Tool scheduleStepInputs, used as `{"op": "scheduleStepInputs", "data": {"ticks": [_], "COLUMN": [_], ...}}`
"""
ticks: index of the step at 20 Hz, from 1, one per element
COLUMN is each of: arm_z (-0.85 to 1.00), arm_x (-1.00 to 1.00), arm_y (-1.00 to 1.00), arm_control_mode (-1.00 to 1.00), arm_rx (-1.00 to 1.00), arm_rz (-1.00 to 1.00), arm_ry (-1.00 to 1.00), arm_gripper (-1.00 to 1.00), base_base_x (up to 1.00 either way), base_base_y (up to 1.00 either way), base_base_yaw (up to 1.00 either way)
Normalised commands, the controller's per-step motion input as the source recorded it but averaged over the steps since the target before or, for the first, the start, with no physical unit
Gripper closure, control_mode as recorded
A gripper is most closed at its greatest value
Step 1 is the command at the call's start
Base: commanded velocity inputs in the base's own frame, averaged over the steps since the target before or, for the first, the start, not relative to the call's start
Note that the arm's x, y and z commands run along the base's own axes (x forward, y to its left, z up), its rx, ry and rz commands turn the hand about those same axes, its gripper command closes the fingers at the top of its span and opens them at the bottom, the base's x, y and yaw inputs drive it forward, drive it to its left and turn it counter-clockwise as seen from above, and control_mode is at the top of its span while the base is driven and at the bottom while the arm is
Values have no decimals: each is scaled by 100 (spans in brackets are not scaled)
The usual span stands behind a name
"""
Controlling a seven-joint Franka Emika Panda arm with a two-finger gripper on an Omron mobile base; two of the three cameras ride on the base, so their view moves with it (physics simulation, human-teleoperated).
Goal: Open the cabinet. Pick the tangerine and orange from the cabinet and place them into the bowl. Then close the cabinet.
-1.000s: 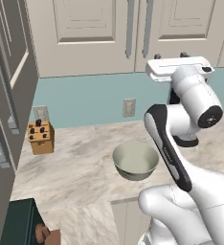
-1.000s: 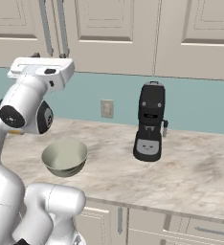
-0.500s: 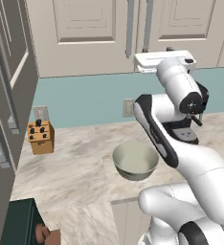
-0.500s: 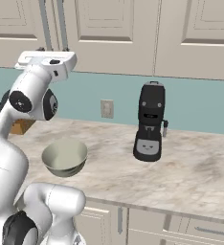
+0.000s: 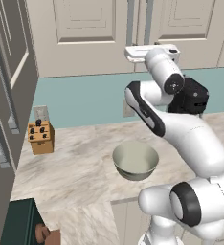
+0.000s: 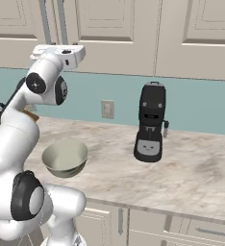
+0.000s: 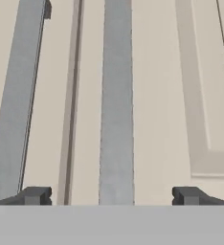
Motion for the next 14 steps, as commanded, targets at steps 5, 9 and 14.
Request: {"op": "scheduleStepInputs", "data": {"ticks": [5,9,14], "arm_z": [0,-11,-2], "arm_x": [99,100,21], "arm_y": [1,1,2], "arm_control_mode": [-100,-100,-100], "arm_rx": [0,0,0], "arm_rz": [0,0,0], "arm_ry": [11,12,1], "arm_gripper": [-100,100,100], "base_base_x": [0,0,0], "base_base_y": [0,0,0], "base_base_yaw": [0,0,0]}}
